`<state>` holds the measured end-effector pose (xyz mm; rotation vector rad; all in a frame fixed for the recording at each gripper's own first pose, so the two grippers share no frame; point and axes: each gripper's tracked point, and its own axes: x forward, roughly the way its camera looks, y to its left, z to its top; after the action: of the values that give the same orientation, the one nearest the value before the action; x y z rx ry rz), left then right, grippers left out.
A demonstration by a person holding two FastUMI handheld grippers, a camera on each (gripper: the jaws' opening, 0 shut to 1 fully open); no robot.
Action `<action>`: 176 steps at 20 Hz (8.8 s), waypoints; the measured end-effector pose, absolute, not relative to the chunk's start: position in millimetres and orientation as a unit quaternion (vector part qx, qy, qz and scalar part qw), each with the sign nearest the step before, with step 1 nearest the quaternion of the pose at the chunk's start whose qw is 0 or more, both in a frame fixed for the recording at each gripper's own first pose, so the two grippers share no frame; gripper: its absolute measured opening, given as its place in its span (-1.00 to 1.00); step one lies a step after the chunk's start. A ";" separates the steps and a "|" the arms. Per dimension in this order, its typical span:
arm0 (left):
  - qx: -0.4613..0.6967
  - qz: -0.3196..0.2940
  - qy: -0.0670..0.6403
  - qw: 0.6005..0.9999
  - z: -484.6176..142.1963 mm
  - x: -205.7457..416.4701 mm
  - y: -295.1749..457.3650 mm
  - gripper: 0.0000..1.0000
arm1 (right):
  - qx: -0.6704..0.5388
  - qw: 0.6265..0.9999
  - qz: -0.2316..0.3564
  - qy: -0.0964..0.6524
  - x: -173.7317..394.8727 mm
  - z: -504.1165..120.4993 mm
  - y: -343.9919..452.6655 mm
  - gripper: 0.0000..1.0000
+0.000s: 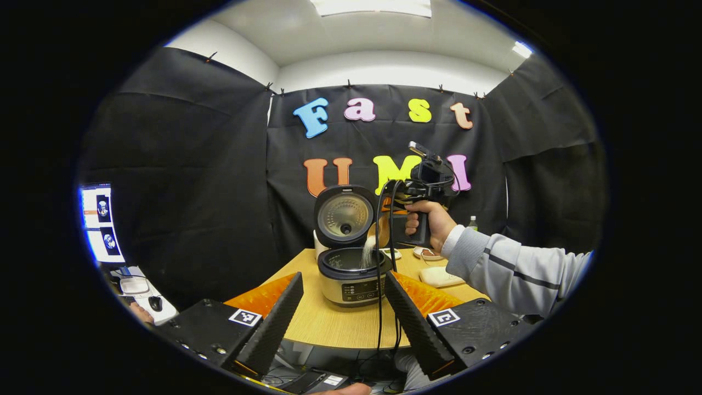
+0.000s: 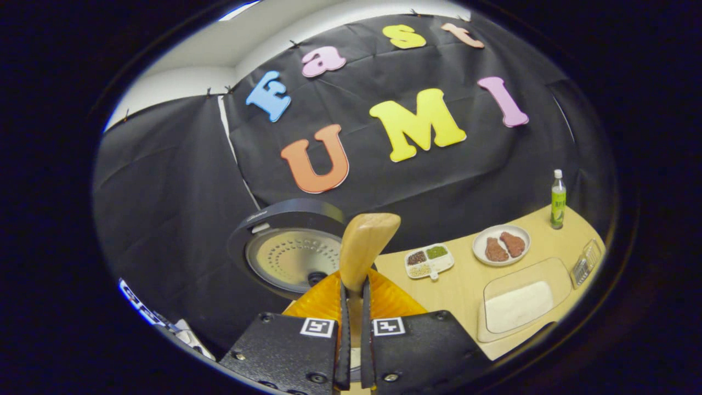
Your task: Close the left gripper, press the button to open the rice cooker; take a wooden spoon from the chopstick holder with the right hand, scoop a spoonful of rice and pour it into the rice cooker, then put the wooden spoon back into the chopstick holder.
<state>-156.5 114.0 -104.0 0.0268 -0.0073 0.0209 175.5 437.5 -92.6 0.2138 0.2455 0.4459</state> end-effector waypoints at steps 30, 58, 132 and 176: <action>0.008 -0.012 0.002 1.000 -115.4 -150.7 97.7 0.90 | -0.181 0.949 0.259 0.009 138.7 -91.6 444.3 -0.73; 0.028 -0.037 -0.016 0.999 -93.1 -134.5 32.4 0.90 | -0.098 0.994 0.052 0.022 204.7 -48.1 57.6 -0.72; -0.058 -0.019 -0.036 0.997 84.2 109.5 118.8 0.88 | -0.057 0.998 0.015 -0.024 33.2 -31.1 -41.5 1.00; 0.012 0.070 0.067 0.995 5.7 314.3 129.0 0.95 | 0.026 0.996 0.057 -0.066 -26.2 -35.7 -12.5 1.00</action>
<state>314.3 129.0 5.7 0.0250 0.1345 0.1408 -26.2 -12.5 -35.7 0.0517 -0.1326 0.1152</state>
